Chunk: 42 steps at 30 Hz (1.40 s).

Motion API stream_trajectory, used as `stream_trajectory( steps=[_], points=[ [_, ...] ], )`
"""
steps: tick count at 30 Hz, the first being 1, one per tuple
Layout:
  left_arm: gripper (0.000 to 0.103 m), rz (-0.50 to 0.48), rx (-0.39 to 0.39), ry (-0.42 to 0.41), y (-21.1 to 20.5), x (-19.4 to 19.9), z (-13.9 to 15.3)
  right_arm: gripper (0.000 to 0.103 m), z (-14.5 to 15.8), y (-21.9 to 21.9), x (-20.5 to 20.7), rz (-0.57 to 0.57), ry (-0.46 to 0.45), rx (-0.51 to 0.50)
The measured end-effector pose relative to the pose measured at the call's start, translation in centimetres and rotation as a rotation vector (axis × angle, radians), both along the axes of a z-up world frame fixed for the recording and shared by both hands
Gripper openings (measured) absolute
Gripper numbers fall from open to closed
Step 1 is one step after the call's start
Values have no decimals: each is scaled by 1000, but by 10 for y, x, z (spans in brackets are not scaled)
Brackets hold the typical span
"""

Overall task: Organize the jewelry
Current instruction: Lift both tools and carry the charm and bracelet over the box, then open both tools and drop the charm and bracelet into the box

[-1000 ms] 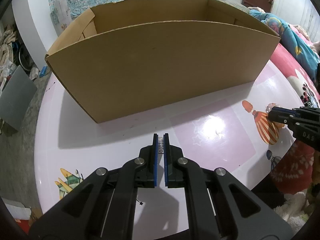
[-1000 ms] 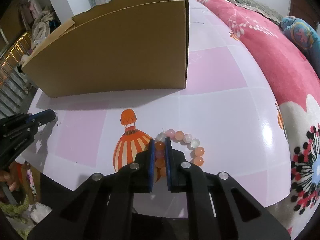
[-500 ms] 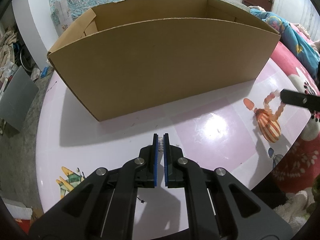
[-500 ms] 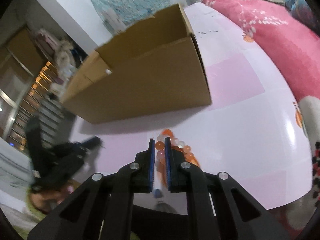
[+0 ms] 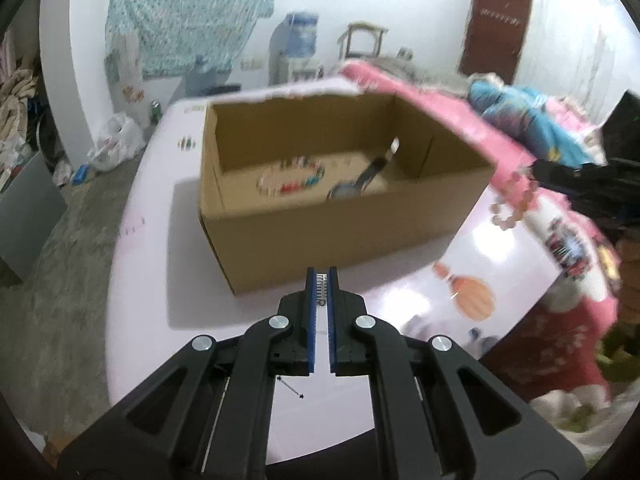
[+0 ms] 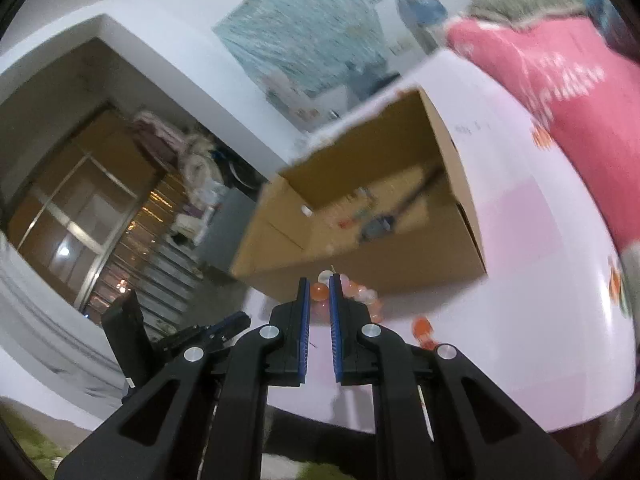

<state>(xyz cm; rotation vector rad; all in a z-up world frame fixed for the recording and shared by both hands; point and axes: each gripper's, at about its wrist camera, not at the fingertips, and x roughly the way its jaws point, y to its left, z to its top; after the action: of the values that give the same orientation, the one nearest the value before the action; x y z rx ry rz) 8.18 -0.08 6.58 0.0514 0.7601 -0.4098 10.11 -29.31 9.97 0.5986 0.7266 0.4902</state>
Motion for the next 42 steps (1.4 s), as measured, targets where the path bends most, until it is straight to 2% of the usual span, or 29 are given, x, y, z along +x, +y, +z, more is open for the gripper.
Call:
stream_trajectory(
  steps=[5,9,10,13,18,22,25,29,30,33,37,39,42],
  points=[
    [4,-16,-64,-90,11,11,50,10,25,-4,19,36,-78,68],
    [4,-32,-75,-106,13,45,66,10,34,-3,46,49,-115,64],
    [4,-35,-69,-97,12,54,65,10,33,-2,52,51,-116,65],
    [4,-60,-38,0,6,95,50,10,26,1,71,61,-98,60],
    [4,-75,76,147,-7,147,8,10,8,2,98,73,-37,29],
    [6,-73,124,171,-11,160,-4,10,-7,0,116,77,24,4],
    [16,-65,134,164,-12,164,-4,10,-14,-2,122,77,50,-7],
    [17,-48,130,148,-10,166,-2,10,-18,-6,122,75,73,-20],
    [21,-42,120,137,-8,164,1,10,-18,-6,122,75,78,-27],
    [39,-13,83,105,2,155,13,10,-19,-7,125,76,90,-69],
    [56,33,42,68,15,143,22,10,-15,0,132,82,96,-221],
    [66,59,7,61,24,136,24,10,-16,14,136,101,106,-351],
    [73,96,-43,69,37,130,22,13,-20,31,137,142,122,-476]
  ],
)
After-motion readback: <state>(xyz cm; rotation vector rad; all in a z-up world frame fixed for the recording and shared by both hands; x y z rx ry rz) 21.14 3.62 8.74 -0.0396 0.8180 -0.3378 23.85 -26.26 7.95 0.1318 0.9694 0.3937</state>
